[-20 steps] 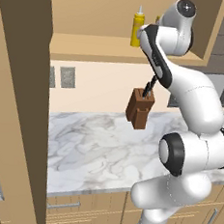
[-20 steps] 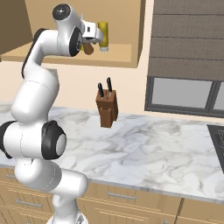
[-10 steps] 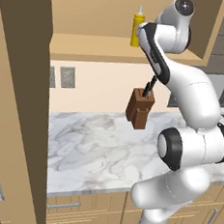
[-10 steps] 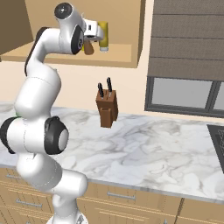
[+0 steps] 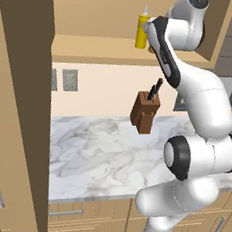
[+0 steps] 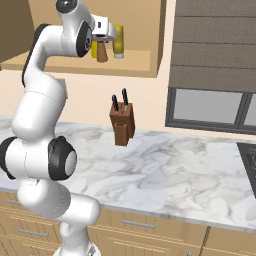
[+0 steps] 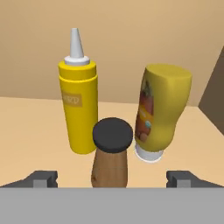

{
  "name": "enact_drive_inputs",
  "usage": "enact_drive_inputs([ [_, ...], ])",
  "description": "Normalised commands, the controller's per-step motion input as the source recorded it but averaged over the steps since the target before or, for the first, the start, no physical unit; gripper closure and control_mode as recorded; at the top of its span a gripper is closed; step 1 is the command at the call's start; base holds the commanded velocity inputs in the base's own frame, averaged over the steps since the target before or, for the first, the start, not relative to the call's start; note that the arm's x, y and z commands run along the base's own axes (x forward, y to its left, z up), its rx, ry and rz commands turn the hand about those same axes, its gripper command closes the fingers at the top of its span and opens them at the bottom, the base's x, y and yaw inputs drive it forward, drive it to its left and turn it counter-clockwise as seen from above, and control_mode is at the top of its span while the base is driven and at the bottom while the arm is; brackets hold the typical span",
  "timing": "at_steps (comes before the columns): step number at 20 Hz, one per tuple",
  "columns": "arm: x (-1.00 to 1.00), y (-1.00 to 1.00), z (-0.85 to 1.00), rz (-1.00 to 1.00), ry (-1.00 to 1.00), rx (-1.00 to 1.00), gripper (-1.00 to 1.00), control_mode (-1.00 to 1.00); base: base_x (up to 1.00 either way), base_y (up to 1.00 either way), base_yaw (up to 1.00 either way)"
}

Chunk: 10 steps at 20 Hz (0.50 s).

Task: There are various items on the counter. Only move the condiments/shakers into the cabinet.

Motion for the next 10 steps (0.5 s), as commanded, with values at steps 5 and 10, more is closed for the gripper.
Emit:
enact_drive_inputs([
  [5,0.0,0.0,0.01,0.0,-0.04,0.0,-1.0,-1.0,0.0,0.0,0.0],
  [10,-0.63,-0.04,0.12,0.0,-0.09,0.0,-1.0,-1.0,0.0,0.0,0.0],
])
